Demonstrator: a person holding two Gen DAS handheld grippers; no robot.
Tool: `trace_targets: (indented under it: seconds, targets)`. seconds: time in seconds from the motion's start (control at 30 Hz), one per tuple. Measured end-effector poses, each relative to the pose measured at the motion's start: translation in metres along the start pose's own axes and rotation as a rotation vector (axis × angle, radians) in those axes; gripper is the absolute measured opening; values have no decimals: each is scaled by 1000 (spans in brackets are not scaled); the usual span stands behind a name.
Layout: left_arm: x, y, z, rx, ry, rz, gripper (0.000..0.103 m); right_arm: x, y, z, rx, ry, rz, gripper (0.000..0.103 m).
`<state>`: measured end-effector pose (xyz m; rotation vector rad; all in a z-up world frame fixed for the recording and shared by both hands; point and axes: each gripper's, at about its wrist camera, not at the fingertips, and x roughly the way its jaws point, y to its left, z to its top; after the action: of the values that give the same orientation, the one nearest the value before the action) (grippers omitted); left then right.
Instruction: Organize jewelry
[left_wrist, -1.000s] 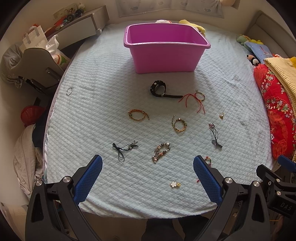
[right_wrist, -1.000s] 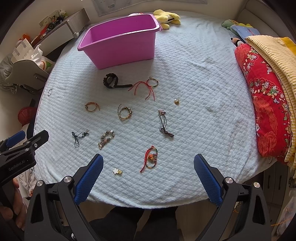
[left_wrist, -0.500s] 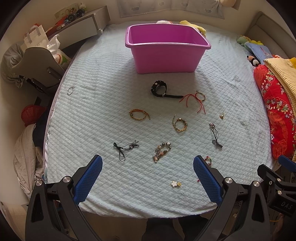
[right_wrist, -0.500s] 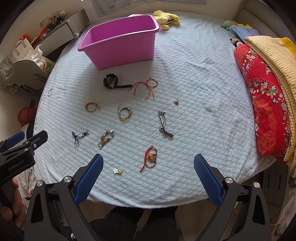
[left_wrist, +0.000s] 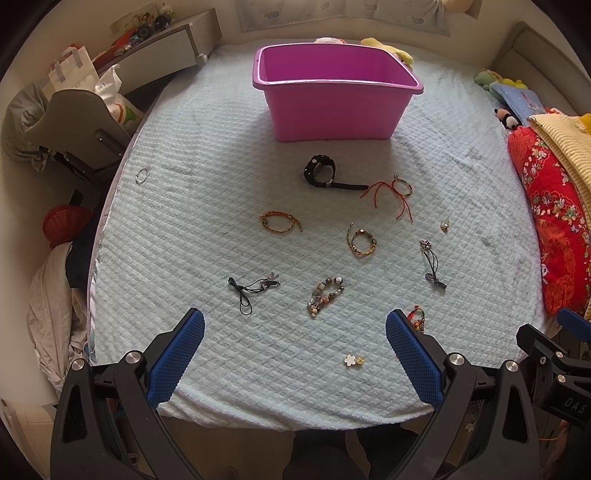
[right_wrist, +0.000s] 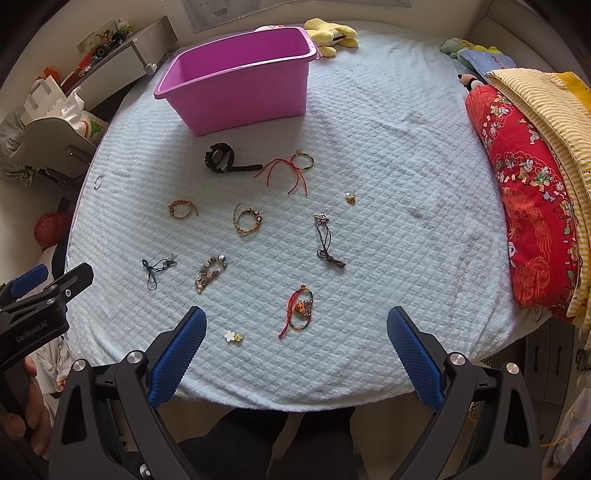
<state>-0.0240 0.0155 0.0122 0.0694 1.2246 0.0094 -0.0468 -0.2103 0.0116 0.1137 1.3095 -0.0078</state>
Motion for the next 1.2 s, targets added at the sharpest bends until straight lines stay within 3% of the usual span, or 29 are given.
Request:
trace_targets:
  seconds: [0.4, 0.63, 0.83, 1.03, 1.2]
  targets:
    - [25, 7, -42, -43, 43, -42, 97, 20, -5, -48, 0, -5, 13, 94]
    - [47, -14, -86, -100, 66, -23, 97, 43, -18, -81, -135, 17, 17, 93]
    - [79, -40, -132, -202, 45, 22, 97, 93, -38, -104, -219, 35, 97, 93]
    - [124, -60, -159, -200, 7, 83, 97, 147, -47, -113, -241, -16, 136, 93]
    - [168, -63, -173, -200, -60, 85, 97, 187, -45, -114, -279, -104, 131, 93]
